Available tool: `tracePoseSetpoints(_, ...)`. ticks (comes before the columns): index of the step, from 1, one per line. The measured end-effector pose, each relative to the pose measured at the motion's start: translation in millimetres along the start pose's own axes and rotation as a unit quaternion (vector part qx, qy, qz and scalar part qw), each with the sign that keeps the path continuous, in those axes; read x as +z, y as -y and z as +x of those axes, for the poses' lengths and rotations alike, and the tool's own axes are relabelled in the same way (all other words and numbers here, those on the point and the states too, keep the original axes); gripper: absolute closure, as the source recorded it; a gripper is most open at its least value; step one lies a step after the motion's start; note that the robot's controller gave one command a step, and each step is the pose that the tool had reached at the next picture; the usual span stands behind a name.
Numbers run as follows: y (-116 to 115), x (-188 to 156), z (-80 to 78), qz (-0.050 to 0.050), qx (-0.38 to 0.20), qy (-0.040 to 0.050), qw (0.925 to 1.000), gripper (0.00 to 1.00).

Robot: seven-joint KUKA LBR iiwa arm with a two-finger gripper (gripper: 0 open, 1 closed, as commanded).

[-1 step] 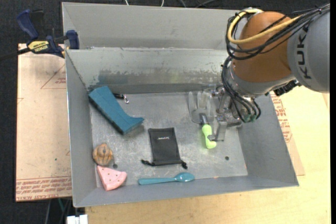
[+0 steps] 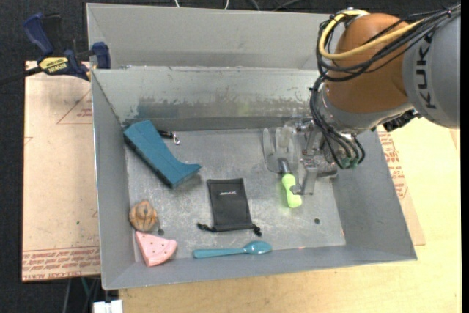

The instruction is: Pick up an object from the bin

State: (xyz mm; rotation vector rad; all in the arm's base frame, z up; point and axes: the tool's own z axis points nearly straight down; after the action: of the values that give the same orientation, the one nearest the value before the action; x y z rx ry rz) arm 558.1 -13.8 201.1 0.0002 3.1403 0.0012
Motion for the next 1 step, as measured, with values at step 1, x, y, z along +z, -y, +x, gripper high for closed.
tracePoseSetpoints(1, -64.1, 100.8, 1.9, 0.000, -0.042, 0.0013, 0.9991, 0.00)
